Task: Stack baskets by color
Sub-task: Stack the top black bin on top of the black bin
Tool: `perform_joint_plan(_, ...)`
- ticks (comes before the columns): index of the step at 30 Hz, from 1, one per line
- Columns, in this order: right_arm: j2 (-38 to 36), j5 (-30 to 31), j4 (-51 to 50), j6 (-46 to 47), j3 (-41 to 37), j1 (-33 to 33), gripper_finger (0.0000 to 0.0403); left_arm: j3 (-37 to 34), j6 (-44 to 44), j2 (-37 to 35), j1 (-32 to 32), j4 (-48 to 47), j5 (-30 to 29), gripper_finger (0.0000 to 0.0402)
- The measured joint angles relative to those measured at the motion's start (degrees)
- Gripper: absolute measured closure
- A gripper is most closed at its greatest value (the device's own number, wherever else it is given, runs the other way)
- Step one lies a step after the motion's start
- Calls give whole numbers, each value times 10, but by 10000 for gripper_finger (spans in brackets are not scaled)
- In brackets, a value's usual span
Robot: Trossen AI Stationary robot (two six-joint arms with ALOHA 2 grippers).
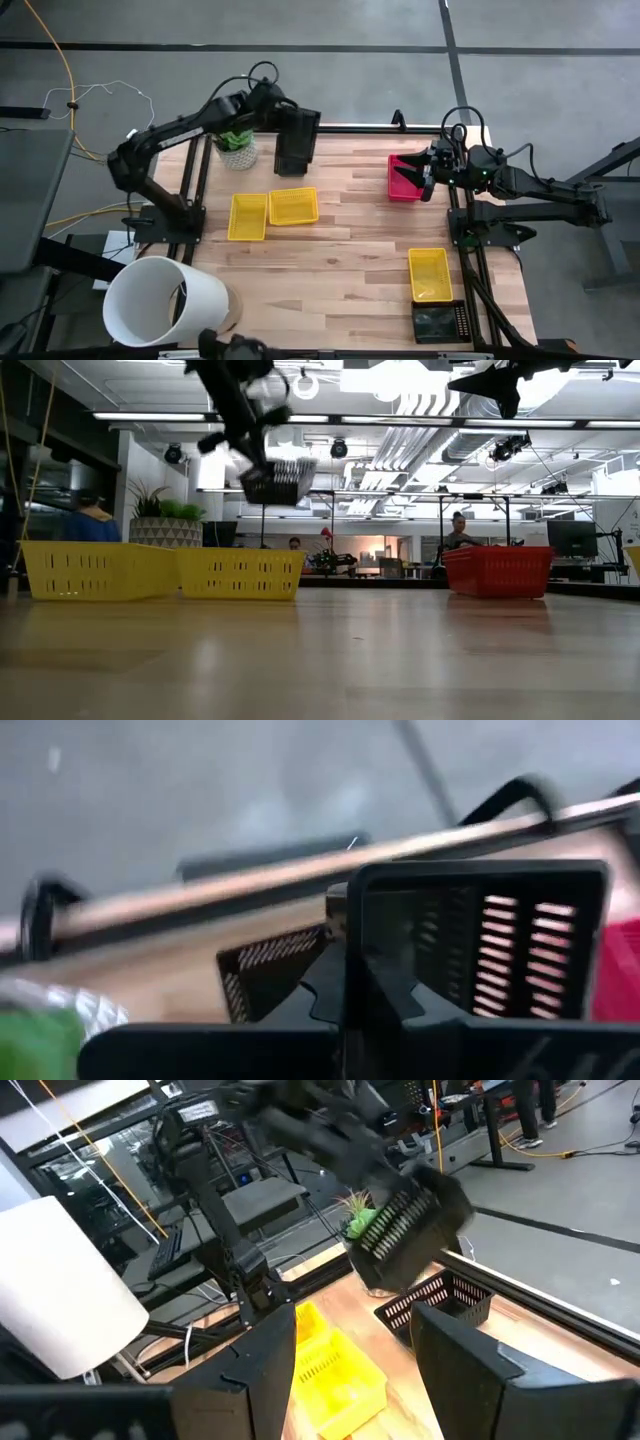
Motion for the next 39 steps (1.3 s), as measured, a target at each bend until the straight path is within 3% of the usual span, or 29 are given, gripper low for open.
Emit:
perform_joint_plan(8, 0, 1, 0, 15, 0, 0, 218, 0, -36, 63, 24, 15, 24, 401)
perform_joint_plan(16, 0, 1, -1, 15, 0, 0, 218, 0, -56, 72, 13, 16, -14, 401)
perform_joint_plan(25, 0, 1, -12, 9, 0, 0, 218, 0, -59, 71, -3, 17, -17, 401)
perform_joint_plan(34, 0, 1, -18, 6, 0, 0, 218, 0, -80, 68, -21, -131, -123, 401)
perform_joint_plan(39, 0, 2, -25, -2, 0, 0, 218, 0, -82, 61, -27, -92, -117, 401)
